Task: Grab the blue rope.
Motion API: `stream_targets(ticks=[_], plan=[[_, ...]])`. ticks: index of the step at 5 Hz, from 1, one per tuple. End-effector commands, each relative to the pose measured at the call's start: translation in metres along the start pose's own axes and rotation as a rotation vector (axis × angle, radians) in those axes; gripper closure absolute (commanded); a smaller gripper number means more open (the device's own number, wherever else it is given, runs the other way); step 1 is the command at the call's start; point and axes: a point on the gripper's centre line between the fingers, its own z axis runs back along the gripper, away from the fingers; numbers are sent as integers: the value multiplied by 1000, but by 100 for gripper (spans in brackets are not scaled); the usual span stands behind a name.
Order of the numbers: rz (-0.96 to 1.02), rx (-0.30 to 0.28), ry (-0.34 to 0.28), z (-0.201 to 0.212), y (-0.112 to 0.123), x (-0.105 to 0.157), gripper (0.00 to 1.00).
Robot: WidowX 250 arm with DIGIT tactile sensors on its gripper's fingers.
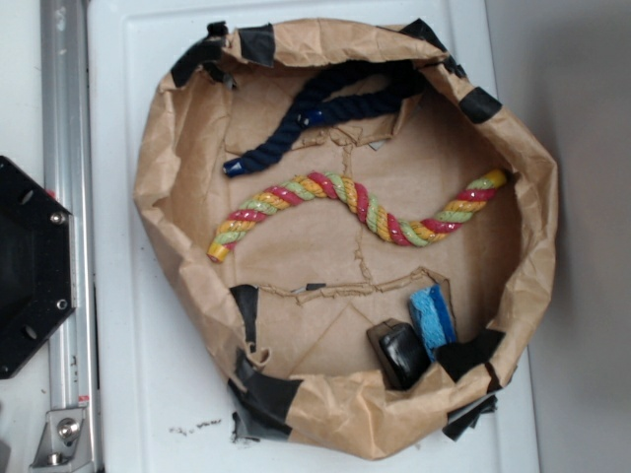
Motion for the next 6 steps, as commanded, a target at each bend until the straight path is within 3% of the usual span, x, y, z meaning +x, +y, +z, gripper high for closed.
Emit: stream_targets(ticks=[1,2,3,4,6], plan=[[0,0,0,0,0,0,0],[113,90,-182,-34,23,47,0],[173,202,-215,-53,40,87,0],[205,250,-153,-76,50,115,0],[205,250,-153,-76,50,115,0]])
